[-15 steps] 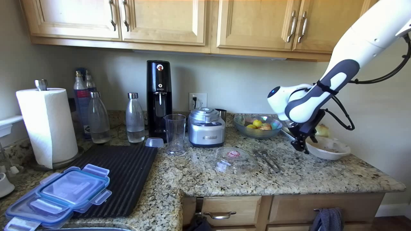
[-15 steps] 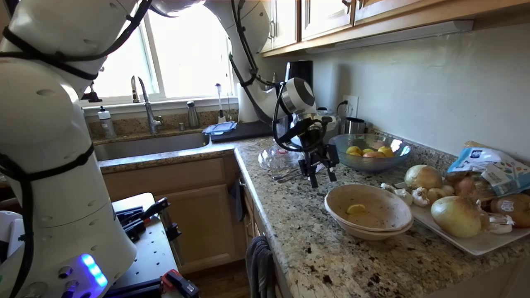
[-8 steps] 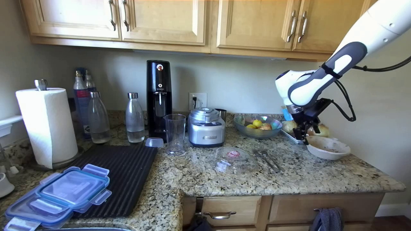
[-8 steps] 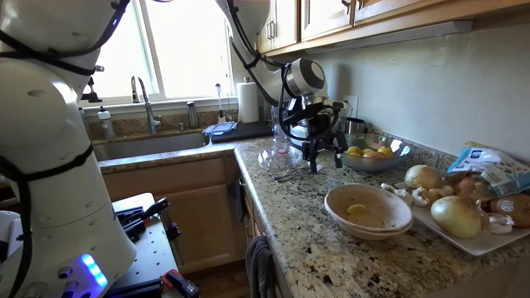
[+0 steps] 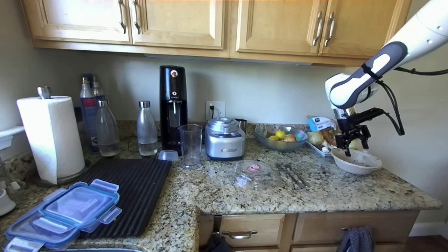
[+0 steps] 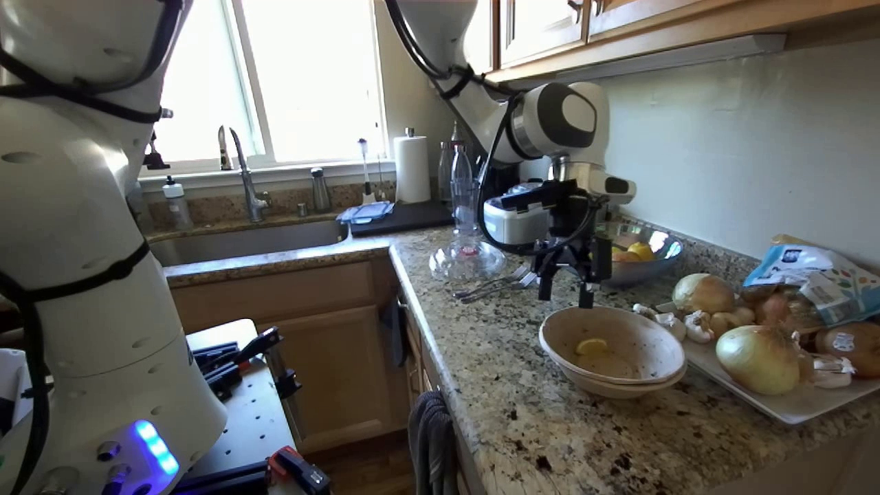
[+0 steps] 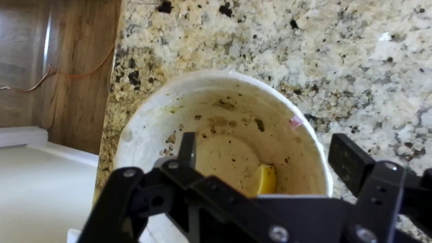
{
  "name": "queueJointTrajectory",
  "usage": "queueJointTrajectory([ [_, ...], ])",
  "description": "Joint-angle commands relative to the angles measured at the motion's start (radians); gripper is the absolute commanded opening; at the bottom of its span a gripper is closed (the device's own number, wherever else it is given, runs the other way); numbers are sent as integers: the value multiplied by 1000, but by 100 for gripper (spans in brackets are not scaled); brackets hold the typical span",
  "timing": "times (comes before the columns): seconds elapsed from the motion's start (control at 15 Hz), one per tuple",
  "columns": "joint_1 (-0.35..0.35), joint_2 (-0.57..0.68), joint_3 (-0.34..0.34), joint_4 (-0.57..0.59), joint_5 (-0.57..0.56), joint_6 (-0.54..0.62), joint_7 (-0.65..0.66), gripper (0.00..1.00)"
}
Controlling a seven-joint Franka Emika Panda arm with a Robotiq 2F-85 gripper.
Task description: Pick the forks from the bowl and put it on the counter, then unstack the bowls
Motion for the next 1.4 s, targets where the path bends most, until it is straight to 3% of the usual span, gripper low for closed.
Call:
queueJointTrajectory([
  [0.0,-68,-20,-13,-32,111,46,-28,100],
  [0.33,-102,-1,-51,-37,172,132,4,100],
  [0.8,-90,23,-51,-1,178,89,-10,100],
  [1.33,-159,67,-78,49,237,97,-25,100],
])
